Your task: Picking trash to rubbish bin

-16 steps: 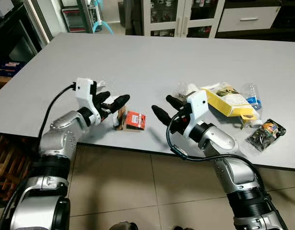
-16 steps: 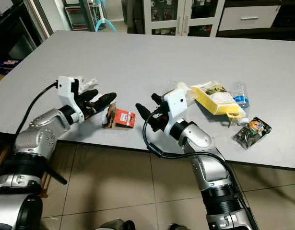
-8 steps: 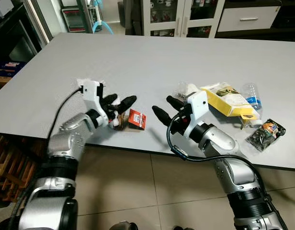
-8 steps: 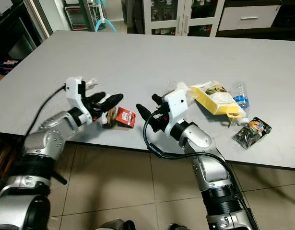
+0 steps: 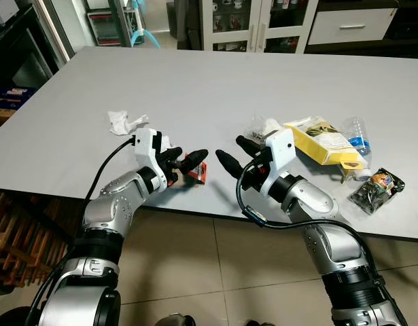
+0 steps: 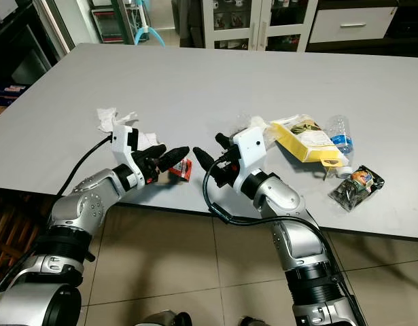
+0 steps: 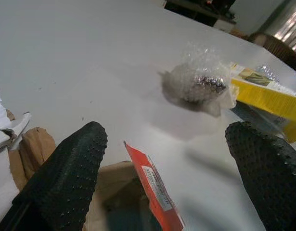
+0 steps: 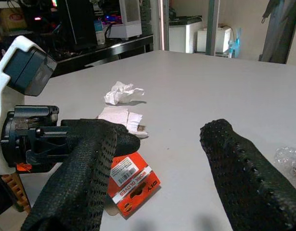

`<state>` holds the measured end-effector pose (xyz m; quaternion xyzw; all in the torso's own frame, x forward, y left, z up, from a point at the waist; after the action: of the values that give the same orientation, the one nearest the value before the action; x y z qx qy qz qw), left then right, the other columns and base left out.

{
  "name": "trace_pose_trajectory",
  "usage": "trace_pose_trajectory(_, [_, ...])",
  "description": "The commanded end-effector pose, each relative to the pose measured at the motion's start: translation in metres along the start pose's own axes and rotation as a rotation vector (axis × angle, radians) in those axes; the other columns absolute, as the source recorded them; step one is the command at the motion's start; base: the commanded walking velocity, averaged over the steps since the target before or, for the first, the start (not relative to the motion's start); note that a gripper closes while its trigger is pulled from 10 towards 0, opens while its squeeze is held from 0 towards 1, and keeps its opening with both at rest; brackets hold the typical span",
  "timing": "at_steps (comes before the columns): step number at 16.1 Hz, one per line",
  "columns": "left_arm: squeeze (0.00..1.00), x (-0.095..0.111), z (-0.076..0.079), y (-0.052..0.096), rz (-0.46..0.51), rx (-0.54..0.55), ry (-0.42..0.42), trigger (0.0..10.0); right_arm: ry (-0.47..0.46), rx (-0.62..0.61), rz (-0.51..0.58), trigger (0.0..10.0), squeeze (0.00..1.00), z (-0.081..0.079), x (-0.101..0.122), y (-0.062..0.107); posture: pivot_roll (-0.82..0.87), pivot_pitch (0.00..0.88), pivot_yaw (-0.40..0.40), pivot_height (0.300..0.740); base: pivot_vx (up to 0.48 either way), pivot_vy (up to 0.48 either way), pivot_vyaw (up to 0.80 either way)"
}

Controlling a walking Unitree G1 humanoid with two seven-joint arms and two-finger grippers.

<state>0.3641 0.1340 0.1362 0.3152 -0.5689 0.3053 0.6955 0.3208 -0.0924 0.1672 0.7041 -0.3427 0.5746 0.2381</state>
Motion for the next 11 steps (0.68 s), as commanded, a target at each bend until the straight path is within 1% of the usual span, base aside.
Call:
trace_pose_trajectory(1, [0.00,-0.002,0.000,0.000,-0.028,-0.003,-0.025,10.0,0.005,-0.006,0.000,10.0,0.00,0.000,0.001,0.001,-0.06,0.092,0.077,0.740,0.000,0.000,0.00])
trace_pose_trajectory(3, [0.00,-0.004,0.004,-0.003,-0.042,-0.001,-0.039,10.0,0.002,-0.005,0.003,10.0,0.00,-0.001,0.000,0.000,-0.06,0.092,0.078,0.740,0.000,0.000,0.00])
trace_pose_trajectory(8, [0.00,-0.009,0.014,-0.010,-0.042,-0.033,0.002,10.0,-0.001,-0.006,0.006,10.0,0.00,-0.001,0.001,0.000,-0.06,0.093,0.080,0.740,0.000,0.000,0.00])
trace_pose_trajectory(11, [0.00,-0.011,0.018,-0.012,-0.046,-0.042,0.004,10.0,-0.002,-0.005,0.007,10.0,0.00,-0.001,0.001,0.000,-0.06,0.093,0.081,0.740,0.000,0.000,0.00])
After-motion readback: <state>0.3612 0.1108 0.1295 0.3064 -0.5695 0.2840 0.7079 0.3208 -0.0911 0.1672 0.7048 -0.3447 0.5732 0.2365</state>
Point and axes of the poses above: a point about 5 cm out from each wrist's last joint towards the gripper, its own y axis pointing back from the gripper into the wrist, its own x axis along the axis of the wrist's last joint, z = x × y, the point moved 1 cm from there along -y, pointing out of the wrist towards the gripper, and after that the axes turned 13 degrees about -y, right-handed, at the moved point
